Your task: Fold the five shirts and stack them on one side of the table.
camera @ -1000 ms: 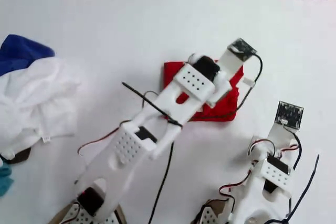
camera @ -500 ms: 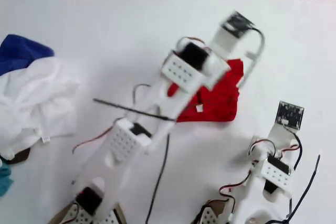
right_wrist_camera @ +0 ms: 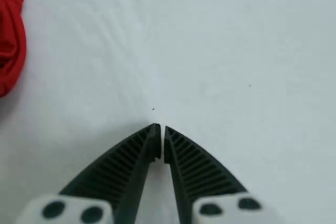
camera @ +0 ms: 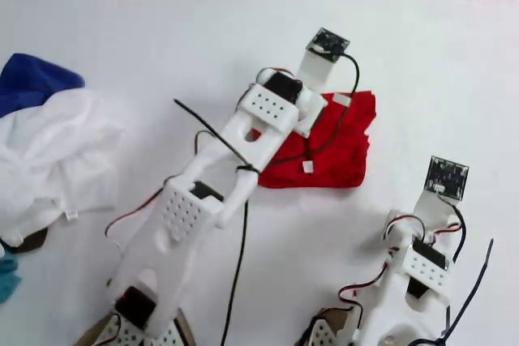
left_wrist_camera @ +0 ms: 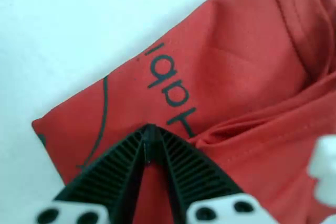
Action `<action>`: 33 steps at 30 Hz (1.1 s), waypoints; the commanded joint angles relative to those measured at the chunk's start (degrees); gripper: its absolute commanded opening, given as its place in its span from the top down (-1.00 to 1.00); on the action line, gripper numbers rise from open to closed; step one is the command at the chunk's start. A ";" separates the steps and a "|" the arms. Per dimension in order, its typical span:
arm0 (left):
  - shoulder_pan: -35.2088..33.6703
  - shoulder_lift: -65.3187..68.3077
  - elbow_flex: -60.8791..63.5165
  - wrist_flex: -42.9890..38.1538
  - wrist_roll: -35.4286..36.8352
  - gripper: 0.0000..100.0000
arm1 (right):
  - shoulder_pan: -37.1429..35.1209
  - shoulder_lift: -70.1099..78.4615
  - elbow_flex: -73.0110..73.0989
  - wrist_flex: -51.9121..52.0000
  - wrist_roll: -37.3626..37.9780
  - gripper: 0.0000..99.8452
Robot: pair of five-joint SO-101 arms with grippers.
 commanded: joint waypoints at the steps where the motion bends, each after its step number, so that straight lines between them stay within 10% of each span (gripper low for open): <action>1: 1.14 -0.97 0.92 -0.44 0.53 0.95 | -0.40 -1.63 -0.44 -1.10 0.53 0.96; 33: 11.34 -1.14 -16.13 15.74 0.53 0.95 | -0.40 -1.63 -0.44 -1.10 0.53 0.96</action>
